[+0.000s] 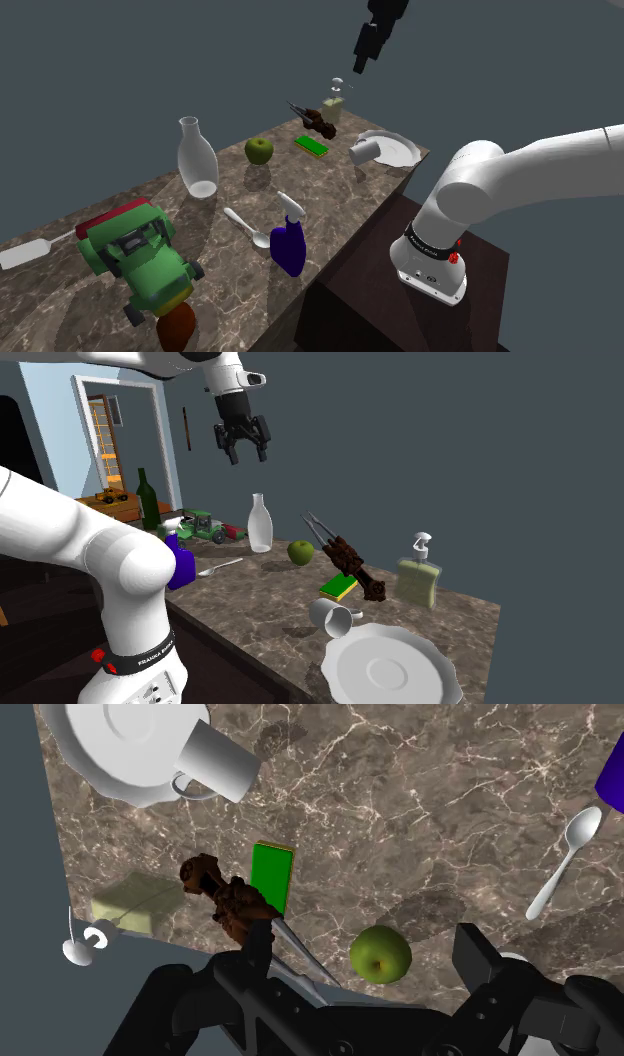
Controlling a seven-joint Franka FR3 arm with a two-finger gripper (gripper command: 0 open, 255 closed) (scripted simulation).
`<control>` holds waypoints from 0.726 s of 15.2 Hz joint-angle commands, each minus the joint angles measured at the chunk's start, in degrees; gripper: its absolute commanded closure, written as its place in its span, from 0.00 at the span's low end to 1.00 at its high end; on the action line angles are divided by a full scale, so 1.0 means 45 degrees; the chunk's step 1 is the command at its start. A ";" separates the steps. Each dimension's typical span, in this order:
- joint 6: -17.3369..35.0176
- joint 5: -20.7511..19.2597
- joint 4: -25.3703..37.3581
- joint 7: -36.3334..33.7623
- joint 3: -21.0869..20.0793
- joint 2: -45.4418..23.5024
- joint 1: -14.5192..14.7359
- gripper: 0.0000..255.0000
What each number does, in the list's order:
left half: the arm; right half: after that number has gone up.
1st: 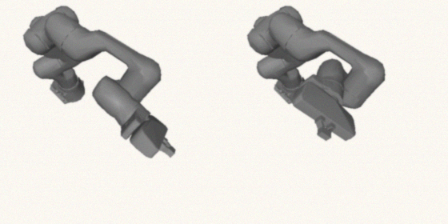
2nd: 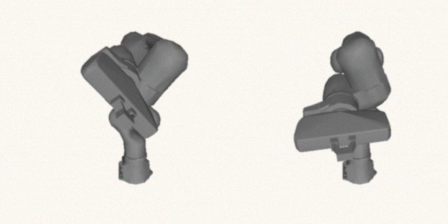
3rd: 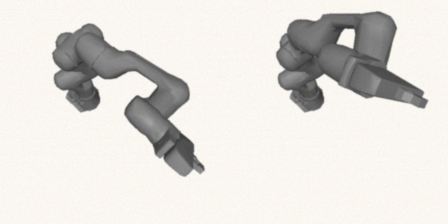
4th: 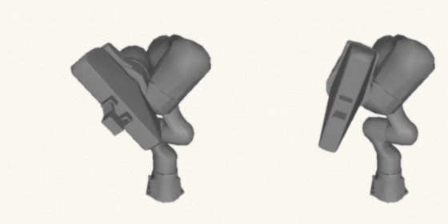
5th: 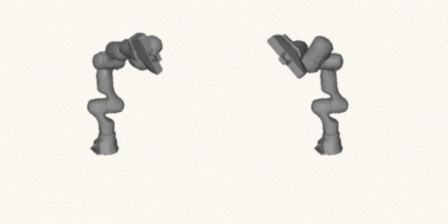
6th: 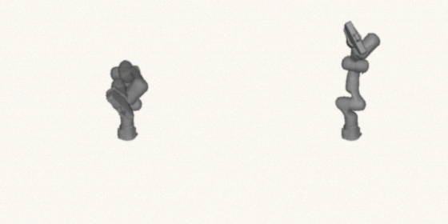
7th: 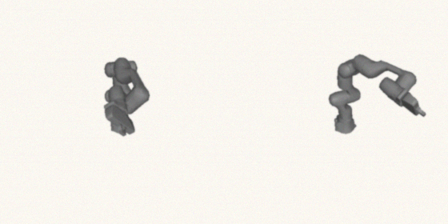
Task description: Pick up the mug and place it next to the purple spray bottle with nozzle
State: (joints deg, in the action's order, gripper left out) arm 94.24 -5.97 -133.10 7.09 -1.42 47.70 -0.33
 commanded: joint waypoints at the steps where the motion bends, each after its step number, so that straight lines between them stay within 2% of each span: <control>1: 0.0000 0.0000 0.0000 0.0000 0.0000 0.0000 0.0000 0.00; 11: 0.3085 -0.1118 -0.1666 -0.1235 0.0264 -0.2627 -0.1170 0.00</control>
State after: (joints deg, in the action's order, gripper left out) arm 106.60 -10.43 -140.16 2.22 -0.35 37.48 -5.02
